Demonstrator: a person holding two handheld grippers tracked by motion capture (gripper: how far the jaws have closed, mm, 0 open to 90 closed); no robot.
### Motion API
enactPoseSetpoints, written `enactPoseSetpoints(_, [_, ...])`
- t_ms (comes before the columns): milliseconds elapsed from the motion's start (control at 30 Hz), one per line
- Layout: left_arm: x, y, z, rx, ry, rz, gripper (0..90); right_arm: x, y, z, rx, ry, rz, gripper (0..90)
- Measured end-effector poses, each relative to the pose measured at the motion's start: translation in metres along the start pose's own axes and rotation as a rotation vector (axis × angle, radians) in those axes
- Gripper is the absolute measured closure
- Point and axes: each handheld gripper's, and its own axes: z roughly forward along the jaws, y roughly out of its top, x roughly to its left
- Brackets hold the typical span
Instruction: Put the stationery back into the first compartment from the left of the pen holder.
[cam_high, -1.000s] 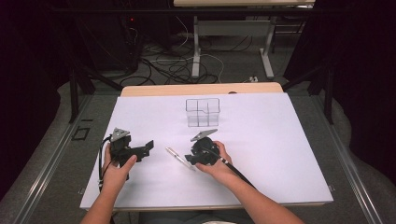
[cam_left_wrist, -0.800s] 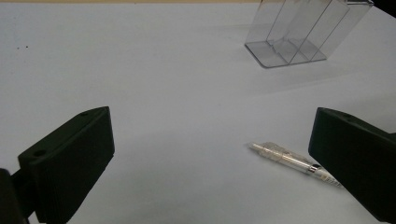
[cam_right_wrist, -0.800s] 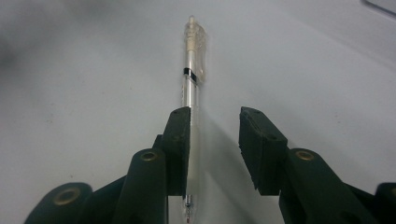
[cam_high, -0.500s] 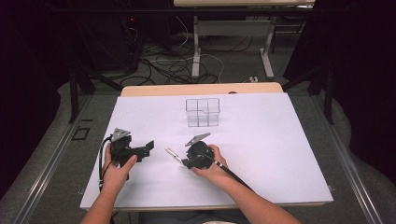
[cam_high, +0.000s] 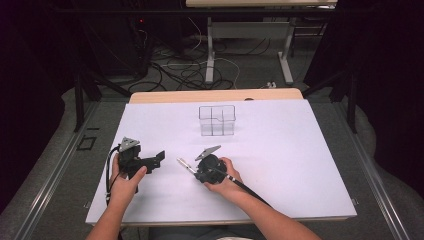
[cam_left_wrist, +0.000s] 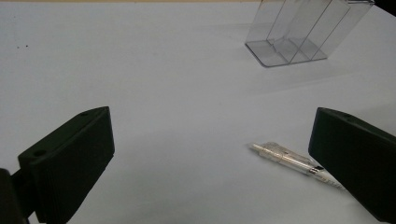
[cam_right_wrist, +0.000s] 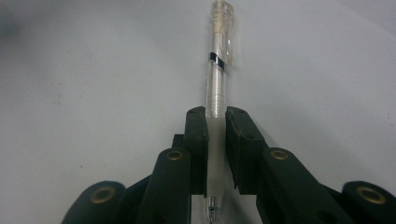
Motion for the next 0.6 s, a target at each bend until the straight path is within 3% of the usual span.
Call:
enactPoseSetpoints(200, [-0.0004,0.0,0.0,0.001,0.0,0.003,0.2,0.0002,0.0001,-0.0001,0.007,0.0,0.026,79.2])
enactPoseSetpoints(467, [-0.0005,0.0,0.0002,0.002,-0.001,0.004,0.2,0.0012,-0.0006,0.0007,0.003,-0.008,-0.006,79.3])
enactPoseSetpoints(600, [-0.0007,0.0,0.0003,0.003,-0.001,0.005,0.2,0.0024,-0.0007,0.0005,0.006,-0.015,0.005,79.5])
